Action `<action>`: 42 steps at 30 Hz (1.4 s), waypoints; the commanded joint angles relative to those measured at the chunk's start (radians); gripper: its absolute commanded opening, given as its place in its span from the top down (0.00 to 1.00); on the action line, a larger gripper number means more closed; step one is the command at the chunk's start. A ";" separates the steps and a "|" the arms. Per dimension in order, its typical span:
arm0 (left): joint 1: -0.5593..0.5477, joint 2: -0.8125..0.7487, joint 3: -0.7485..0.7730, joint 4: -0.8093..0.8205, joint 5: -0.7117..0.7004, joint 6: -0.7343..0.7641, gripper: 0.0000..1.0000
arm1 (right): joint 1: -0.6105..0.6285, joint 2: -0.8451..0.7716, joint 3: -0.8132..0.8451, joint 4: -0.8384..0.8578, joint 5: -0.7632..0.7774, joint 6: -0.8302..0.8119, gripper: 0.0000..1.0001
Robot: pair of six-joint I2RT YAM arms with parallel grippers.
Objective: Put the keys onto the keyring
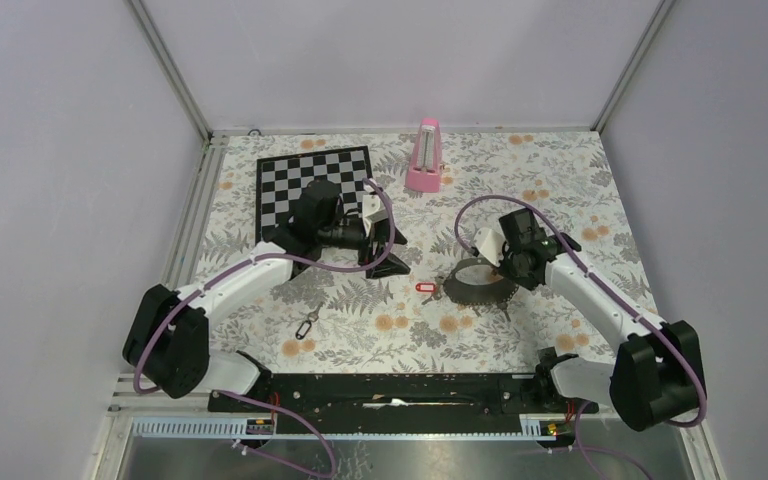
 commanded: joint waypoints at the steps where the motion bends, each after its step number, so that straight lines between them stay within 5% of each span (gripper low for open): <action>1: 0.012 -0.056 0.042 -0.079 -0.053 0.103 0.23 | -0.012 0.037 -0.035 0.060 0.083 -0.022 1.00; 27: 0.085 -0.158 0.054 -0.345 -0.377 0.227 0.06 | -0.155 0.354 0.094 0.112 0.094 0.062 0.82; 36: 0.102 -0.155 0.054 -0.340 -0.458 0.219 0.01 | -0.195 0.295 0.065 0.112 0.067 0.078 0.52; 42: 0.117 -0.146 0.066 -0.337 -0.503 0.182 0.01 | -0.221 0.229 0.070 0.067 -0.022 0.126 0.50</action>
